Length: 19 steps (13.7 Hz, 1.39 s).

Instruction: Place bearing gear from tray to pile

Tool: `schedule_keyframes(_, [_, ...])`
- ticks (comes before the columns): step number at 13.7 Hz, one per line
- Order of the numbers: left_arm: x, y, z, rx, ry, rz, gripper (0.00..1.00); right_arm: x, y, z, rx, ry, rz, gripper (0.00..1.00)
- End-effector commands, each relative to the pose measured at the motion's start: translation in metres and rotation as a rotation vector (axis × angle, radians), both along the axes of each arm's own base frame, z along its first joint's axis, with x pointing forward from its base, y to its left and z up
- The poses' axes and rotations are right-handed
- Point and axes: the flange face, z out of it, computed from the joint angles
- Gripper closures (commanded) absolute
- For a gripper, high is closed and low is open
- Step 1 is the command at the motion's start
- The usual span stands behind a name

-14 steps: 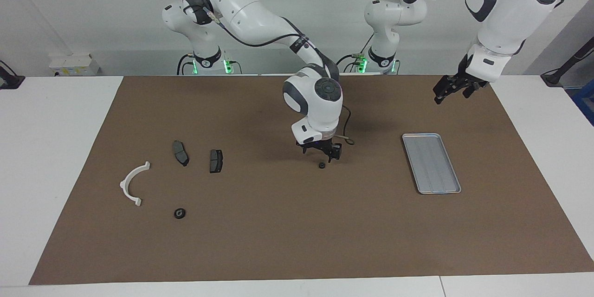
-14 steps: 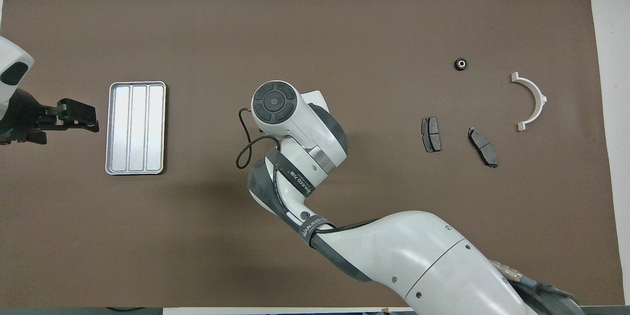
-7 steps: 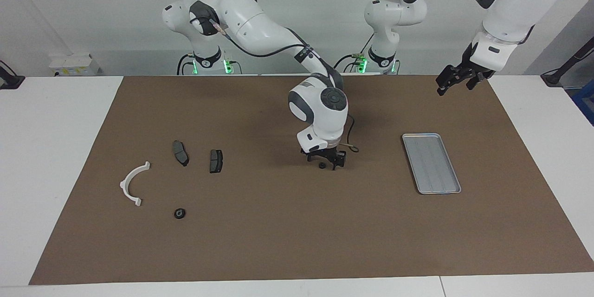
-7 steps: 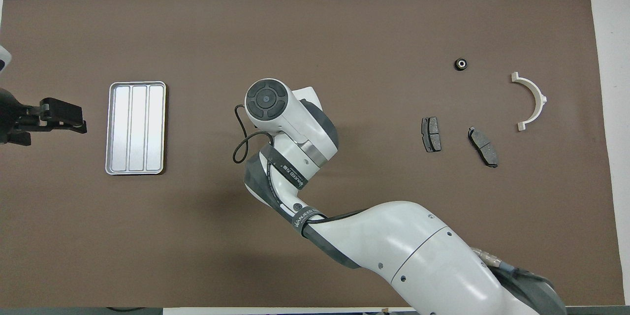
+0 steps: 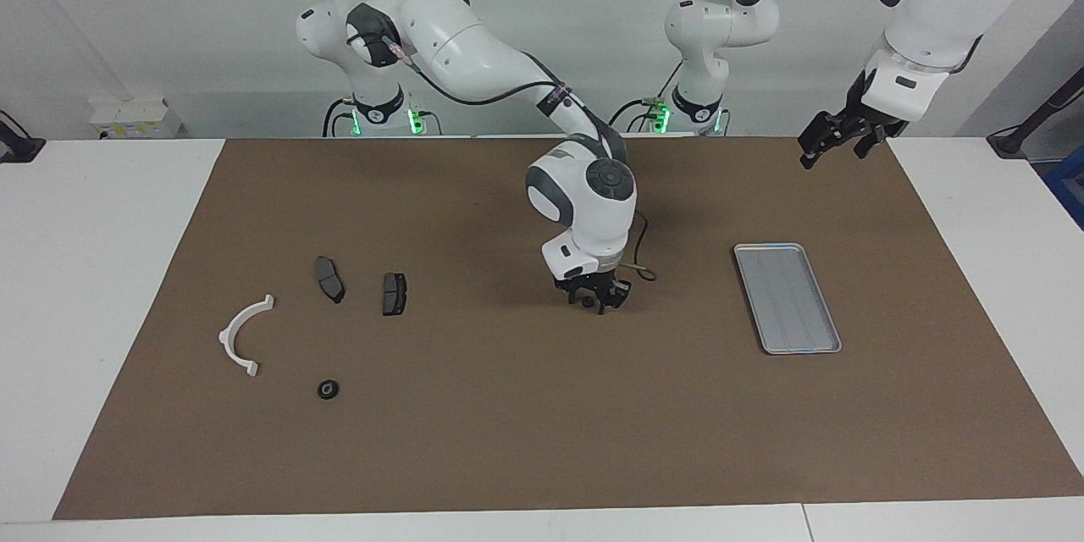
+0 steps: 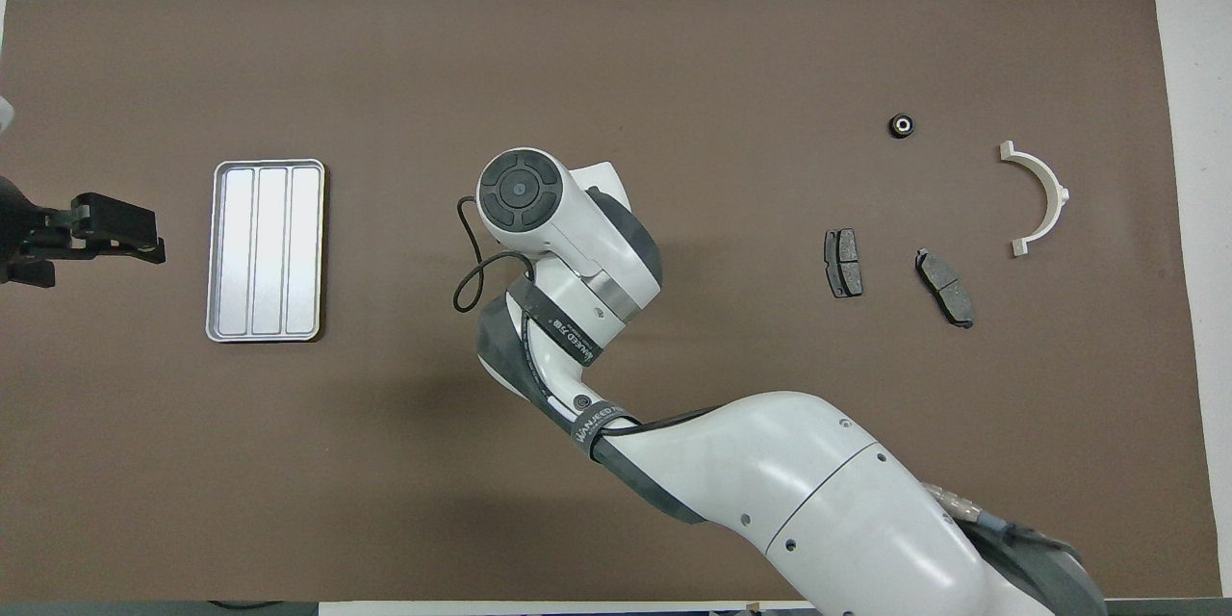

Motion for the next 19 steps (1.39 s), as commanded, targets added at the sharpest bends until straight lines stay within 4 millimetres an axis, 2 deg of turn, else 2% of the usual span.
schedule_keyframes(1, [-0.003,0.004,0.002,-0.016,0.011,0.004,0.00,0.001,0.003,-0.009,0.009,-0.015,-0.031,0.75])
schedule_keyframes(4, [-0.006,-0.002,0.004,-0.015,0.008,-0.006,0.00,0.002,0.005,-0.007,0.026,-0.029,-0.029,1.00])
schedule_keyframes(6, [-0.006,-0.003,0.005,-0.015,0.007,-0.008,0.00,0.007,-0.004,-0.008,0.005,-0.025,-0.032,1.00])
schedule_keyframes(8, [-0.006,-0.003,0.005,-0.015,0.007,-0.008,0.00,0.017,-0.026,0.002,-0.040,0.014,0.015,1.00])
schedule_keyframes(9, [-0.006,-0.003,0.004,-0.015,0.008,-0.008,0.00,0.032,-0.046,0.023,-0.039,0.022,0.067,1.00])
schedule_keyframes(10, [-0.006,-0.003,0.004,-0.015,0.008,-0.008,0.00,0.050,-0.077,0.046,-0.047,0.032,0.113,1.00])
schedule_keyframes(13, [-0.006,-0.003,0.005,-0.015,0.007,-0.008,0.00,0.090,-0.165,0.084,-0.050,0.039,0.267,1.00])
schedule_keyframes(16, [-0.006,-0.003,0.005,-0.015,0.007,-0.008,0.00,0.122,-0.247,0.080,-0.050,0.037,0.388,1.00])
schedule_keyframes(19, [-0.006,-0.003,0.005,-0.015,0.007,-0.008,0.00,0.130,-0.301,0.056,-0.045,0.028,0.438,1.00])
